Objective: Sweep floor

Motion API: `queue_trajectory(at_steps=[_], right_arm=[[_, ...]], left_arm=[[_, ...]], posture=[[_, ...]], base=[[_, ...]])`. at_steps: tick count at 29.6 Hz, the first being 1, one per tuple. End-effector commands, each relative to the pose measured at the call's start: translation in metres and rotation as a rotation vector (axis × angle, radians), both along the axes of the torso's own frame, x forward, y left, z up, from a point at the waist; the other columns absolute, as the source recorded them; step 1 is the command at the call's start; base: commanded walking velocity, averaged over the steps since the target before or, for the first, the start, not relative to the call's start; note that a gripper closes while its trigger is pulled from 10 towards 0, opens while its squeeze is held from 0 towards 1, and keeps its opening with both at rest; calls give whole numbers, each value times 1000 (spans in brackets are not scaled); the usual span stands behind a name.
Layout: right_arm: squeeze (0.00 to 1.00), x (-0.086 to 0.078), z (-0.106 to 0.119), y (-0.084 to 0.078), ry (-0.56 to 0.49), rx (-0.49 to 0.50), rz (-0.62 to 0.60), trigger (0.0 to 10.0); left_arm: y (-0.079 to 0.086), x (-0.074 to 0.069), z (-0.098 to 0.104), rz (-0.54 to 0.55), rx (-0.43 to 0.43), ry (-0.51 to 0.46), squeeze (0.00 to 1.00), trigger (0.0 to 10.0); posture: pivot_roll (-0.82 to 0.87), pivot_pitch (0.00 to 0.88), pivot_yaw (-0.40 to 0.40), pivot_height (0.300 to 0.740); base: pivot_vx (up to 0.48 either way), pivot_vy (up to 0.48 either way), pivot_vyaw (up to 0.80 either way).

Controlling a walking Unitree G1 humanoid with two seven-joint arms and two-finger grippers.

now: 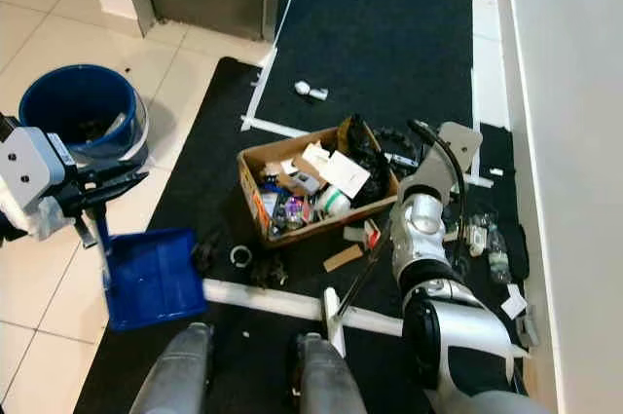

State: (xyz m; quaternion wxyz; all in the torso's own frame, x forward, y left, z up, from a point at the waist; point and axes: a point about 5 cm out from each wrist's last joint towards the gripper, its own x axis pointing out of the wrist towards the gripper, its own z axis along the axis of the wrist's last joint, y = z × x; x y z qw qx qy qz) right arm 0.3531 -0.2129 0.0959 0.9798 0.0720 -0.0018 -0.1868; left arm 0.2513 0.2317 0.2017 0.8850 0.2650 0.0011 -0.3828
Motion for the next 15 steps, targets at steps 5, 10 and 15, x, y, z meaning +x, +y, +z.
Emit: queue_trajectory(at_steps=[5,10,15], right_arm=[[0,2,8,-2,-37,-44,-18,10000],[0,7,22,-5,-83,-69,-65,10000],[0,8,25,-2,-116,15,-126,10000]], left_arm=[[-19,1,-9,-71,-20,-1,0,10000],[-23,3,-10,-84,-21,-9,0,10000],[-27,2,-11,-96,-35,-26,0,10000]], posture=[[256,290,-125,740],[254,318,-134,740],[259,327,-136,740]], base=[[0,0,0],[0,0,0],[0,0,0]])
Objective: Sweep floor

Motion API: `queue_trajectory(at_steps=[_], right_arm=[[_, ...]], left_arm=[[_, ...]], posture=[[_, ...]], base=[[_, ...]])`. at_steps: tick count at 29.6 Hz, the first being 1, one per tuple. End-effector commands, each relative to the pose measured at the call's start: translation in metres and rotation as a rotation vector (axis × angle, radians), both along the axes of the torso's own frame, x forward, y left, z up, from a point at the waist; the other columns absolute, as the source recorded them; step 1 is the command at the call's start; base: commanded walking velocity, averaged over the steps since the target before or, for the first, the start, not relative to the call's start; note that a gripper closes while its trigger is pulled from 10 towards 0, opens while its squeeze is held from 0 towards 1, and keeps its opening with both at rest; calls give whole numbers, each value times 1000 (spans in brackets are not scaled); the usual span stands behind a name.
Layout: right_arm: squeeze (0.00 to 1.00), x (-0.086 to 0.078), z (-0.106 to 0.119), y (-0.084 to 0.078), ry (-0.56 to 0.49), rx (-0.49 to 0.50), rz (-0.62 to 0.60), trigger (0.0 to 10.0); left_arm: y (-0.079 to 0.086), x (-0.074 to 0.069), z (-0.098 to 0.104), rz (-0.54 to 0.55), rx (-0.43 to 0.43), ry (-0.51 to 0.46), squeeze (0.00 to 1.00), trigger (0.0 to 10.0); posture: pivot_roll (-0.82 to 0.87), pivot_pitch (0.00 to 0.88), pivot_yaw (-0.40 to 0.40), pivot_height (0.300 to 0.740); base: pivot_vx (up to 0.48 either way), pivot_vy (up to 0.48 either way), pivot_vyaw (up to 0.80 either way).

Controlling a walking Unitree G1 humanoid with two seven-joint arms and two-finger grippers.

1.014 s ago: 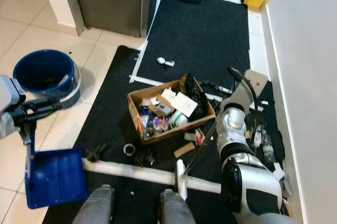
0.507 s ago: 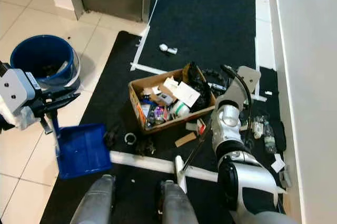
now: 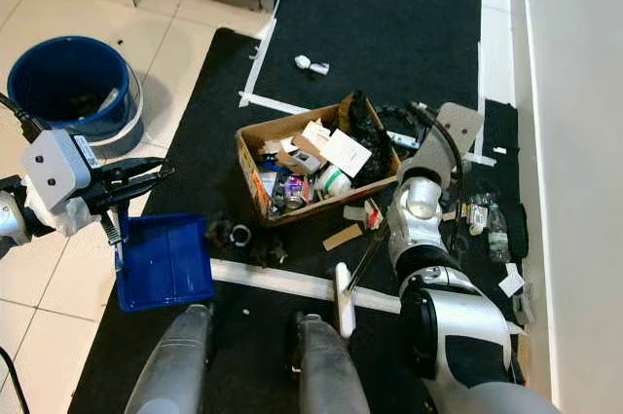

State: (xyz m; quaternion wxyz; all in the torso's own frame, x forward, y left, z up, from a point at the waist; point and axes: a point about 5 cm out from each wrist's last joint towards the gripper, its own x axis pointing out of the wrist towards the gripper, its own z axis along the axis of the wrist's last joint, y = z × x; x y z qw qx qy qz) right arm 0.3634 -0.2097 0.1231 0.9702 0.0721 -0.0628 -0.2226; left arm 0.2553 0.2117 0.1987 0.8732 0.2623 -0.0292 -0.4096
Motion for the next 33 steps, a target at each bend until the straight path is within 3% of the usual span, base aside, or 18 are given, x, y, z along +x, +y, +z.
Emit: queue_trajectory(at_steps=[1,4,8,16,17,21,29,33], right_arm=[[0,-2,-3,-4,-1,59,-43,10000],[0,-1,-3,2,-14,83,-26,10000],[0,1,-4,15,-45,209,-17,10000],[0,-1,-14,24,-34,344,-29,10000],[0,-2,-17,31,-31,386,-24,10000],[0,-1,-16,37,-35,406,-8,10000],[0,8,1,54,-105,418,75,10000],[0,12,11,62,-149,408,142,10000]], left_arm=[[-8,-2,-8,-26,-14,11,0,10000],[-11,-3,-9,-32,-17,5,0,10000],[-15,-4,-8,-36,-20,-12,0,10000],[-17,-4,-4,-31,-32,-41,0,10000],[-19,-1,0,-17,-55,-69,0,10000],[-22,4,3,1,-82,-103,0,10000],[-32,18,11,40,-221,-190,0,10000],[-34,19,11,45,-223,-216,0,10000]], posture=[[259,327,-136,740],[262,333,-139,740],[277,354,-136,740],[307,380,-133,740],[312,389,-132,740],[316,402,-129,740],[307,406,-134,740],[299,395,-138,740]], base=[[0,0,0],[0,0,0],[0,0,0],[0,0,0],[0,0,0],[0,0,0],[0,0,0],[0,0,0]])
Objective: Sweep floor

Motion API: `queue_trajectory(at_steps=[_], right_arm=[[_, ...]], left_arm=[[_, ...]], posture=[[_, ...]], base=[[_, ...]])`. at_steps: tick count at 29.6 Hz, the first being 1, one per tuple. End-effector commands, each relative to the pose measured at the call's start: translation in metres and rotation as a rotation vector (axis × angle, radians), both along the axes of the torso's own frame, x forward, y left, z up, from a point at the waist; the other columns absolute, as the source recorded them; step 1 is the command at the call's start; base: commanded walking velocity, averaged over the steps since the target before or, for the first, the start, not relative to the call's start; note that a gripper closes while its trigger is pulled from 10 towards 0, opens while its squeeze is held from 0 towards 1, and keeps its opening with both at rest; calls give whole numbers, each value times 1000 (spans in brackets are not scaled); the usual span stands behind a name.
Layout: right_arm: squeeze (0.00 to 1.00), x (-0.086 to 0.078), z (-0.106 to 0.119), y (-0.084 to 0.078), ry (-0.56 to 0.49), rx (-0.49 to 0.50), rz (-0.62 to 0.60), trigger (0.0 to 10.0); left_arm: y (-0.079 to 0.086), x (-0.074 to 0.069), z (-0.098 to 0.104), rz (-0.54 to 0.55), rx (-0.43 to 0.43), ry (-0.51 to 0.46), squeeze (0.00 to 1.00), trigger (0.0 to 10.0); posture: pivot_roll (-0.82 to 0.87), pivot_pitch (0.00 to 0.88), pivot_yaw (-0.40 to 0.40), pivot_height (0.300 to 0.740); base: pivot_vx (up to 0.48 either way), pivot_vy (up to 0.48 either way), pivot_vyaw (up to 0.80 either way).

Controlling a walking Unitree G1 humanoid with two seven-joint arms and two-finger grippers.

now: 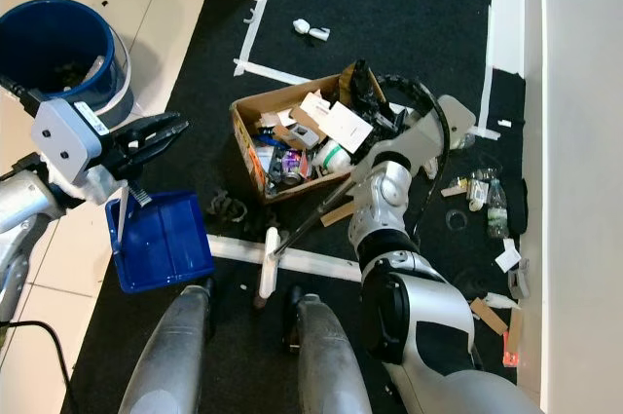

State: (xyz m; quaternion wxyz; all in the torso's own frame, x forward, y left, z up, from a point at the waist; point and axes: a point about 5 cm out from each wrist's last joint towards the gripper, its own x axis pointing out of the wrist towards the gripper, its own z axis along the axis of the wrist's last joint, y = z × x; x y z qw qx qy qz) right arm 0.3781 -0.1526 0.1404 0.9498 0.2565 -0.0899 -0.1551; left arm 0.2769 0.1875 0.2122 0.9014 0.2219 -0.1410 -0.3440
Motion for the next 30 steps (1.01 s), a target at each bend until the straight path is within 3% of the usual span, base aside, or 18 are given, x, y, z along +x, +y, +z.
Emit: queue_trajectory(at_steps=[1,7,11,22,30], right_arm=[[0,-2,-4,6,-11,53,23,10000],[0,0,3,5,-53,-12,61,10000],[0,0,4,-7,-51,-39,31,10000],[0,-3,1,-16,-51,-55,16,10000],[0,-3,3,-21,-53,-62,1,10000]], left_arm=[[-11,-3,-3,-44,-35,-30,0,10000],[-14,-5,-1,-51,-11,-64,0,10000],[5,-4,17,-6,13,-116,0,10000],[36,-4,46,80,98,-216,0,10000],[32,-8,56,57,115,-239,0,10000]], posture=[[299,395,-138,740],[281,375,-145,740],[271,371,-144,740],[260,371,-139,740],[257,369,-137,740]], base=[[0,0,0],[0,0,0],[0,0,0],[0,0,0],[0,0,0]])
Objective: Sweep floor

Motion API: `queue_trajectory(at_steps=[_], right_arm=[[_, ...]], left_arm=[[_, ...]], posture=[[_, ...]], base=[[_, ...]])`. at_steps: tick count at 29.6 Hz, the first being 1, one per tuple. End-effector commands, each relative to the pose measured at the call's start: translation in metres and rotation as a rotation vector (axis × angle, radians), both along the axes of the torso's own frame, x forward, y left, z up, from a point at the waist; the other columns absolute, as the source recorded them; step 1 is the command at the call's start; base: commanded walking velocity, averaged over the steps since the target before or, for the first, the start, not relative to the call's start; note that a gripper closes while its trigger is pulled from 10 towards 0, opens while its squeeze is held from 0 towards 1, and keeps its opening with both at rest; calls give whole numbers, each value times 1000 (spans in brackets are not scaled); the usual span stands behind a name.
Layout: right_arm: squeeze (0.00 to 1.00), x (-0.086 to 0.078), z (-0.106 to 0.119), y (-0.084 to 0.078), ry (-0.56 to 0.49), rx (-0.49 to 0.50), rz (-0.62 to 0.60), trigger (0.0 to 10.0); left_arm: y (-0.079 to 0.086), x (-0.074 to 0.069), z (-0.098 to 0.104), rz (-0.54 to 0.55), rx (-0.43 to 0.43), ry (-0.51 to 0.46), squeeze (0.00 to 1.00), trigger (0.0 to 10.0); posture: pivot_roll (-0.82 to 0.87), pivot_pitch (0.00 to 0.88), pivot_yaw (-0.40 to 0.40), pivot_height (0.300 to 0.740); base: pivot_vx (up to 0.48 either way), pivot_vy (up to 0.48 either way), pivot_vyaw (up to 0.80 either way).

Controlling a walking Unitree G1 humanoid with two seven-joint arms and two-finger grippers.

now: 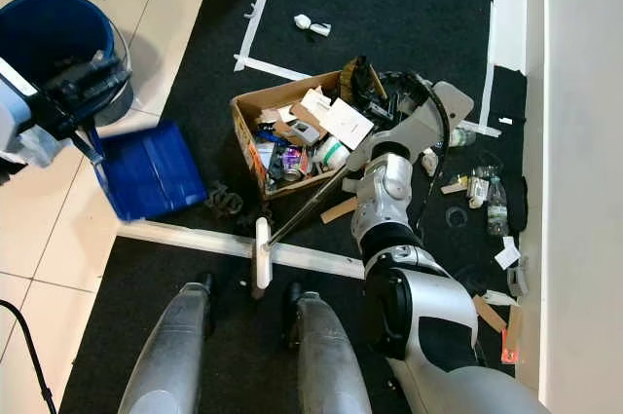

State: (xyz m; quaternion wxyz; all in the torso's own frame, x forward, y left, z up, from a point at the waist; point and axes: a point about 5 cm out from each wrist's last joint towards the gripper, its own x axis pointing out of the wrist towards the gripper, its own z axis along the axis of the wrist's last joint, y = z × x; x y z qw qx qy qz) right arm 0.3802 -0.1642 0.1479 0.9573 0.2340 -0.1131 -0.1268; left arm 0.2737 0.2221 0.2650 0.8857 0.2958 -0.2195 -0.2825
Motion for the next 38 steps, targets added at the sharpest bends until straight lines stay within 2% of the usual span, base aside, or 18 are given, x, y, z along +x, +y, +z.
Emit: queue_trajectory(at_steps=[1,8,11,13,22,27,32,35,38], right_arm=[[0,-5,-5,-10,-5,-4,-41,10000],[0,-5,-5,-10,-1,-11,-44,10000],[0,-5,-6,-11,2,-19,-48,10000],[0,-5,-6,-12,2,-24,-51,10000],[0,-6,-8,-11,16,-36,-46,10000],[0,-6,-10,-9,23,-39,-40,10000],[0,-6,-9,-6,21,-39,-32,10000],[0,-6,-9,-5,21,-38,-31,10000],[0,-6,-10,-5,23,-37,-31,10000]], left_arm=[[-4,-5,2,-37,46,-7,0,10000],[-12,-7,-11,-103,46,50,0,10000],[-17,-11,-24,-182,31,137,0,10000],[-16,-14,-35,-221,65,209,0,10000],[-10,-20,-42,-268,106,309,0,10000],[1,-22,-35,-255,142,316,0,10000],[31,-16,-2,-132,160,190,0,10000],[37,-16,5,-117,155,173,0,10000],[38,-19,5,-143,148,201,0,10000]], posture=[[257,369,-137,740],[253,376,-136,740],[245,386,-139,740],[241,395,-142,740],[244,399,-149,740],[250,392,-150,740],[260,388,-147,740],[259,388,-145,740],[259,390,-144,740]], base=[[0,0,0],[0,0,0],[0,0,0],[0,0,0],[0,0,0],[0,0,0],[0,0,0],[0,0,0],[0,0,0]])
